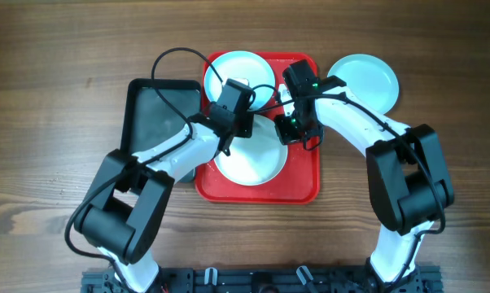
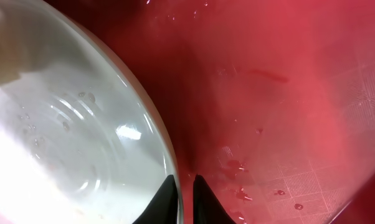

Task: Clean dirty plates on tray and stack at the side
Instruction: 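Scrub the white plate surface with the sponge in the left gripper, then move the sponge back over the black basin with the left gripper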

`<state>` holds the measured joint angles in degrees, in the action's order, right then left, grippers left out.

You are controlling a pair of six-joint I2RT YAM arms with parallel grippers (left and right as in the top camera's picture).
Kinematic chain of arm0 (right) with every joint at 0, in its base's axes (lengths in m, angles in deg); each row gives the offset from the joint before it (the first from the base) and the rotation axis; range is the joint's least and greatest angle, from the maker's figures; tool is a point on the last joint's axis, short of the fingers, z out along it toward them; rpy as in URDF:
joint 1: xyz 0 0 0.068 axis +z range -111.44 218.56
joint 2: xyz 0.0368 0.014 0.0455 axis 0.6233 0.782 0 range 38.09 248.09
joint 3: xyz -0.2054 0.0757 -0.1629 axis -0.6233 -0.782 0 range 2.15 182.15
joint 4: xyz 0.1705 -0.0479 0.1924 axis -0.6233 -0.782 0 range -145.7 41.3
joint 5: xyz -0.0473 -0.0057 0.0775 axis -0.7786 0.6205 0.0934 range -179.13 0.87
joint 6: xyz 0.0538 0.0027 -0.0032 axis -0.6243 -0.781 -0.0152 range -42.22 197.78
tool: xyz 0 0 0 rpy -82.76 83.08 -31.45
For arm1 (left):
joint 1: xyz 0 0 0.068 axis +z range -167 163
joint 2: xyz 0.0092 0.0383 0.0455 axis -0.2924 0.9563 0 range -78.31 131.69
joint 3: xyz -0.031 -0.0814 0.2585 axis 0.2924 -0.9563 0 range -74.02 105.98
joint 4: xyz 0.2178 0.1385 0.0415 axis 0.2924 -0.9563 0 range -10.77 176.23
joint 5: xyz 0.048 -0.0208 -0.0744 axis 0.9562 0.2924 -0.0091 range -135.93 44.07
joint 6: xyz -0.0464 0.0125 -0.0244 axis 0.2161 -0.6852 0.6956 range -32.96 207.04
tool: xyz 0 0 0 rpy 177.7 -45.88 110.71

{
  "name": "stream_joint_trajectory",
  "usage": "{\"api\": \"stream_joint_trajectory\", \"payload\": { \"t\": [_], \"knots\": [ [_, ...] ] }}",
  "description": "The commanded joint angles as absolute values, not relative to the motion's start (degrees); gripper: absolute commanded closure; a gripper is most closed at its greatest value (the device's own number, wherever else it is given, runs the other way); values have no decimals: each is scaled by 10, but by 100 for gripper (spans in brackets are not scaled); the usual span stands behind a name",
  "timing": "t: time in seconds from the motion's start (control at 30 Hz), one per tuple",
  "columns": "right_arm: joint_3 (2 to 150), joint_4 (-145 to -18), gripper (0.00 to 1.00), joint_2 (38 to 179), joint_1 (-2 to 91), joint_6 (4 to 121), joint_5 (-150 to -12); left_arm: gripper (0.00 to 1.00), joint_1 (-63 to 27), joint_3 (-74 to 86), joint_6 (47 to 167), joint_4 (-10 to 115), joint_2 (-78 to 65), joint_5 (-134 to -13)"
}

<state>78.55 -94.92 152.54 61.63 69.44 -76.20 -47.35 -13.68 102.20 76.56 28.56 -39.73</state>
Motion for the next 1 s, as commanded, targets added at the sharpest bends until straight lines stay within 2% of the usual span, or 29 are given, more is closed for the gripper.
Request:
{"api": "stream_joint_trajectory", "payload": {
  "t": [0.0,0.33,0.5,0.63,0.83,0.97],
  "knots": [
    [785,-948,90,1530,620,703,-762,96,-472,-141,1025,760,306,-381],
    [785,-948,90,1530,620,703,-762,96,-474,-141,1025,665,306,-396],
    [785,-948,90,1530,620,703,-762,96,-474,-141,1025,643,286,-539],
    [785,-947,89,1530,620,703,-762,96,-474,-141,1025,643,218,-601],
    [785,-945,89,1530,620,703,-762,95,-474,-141,1025,641,47,-579],
    [785,-946,73,1530,620,703,-762,94,-474,-141,1026,595,-12,-474]
  ]
}}
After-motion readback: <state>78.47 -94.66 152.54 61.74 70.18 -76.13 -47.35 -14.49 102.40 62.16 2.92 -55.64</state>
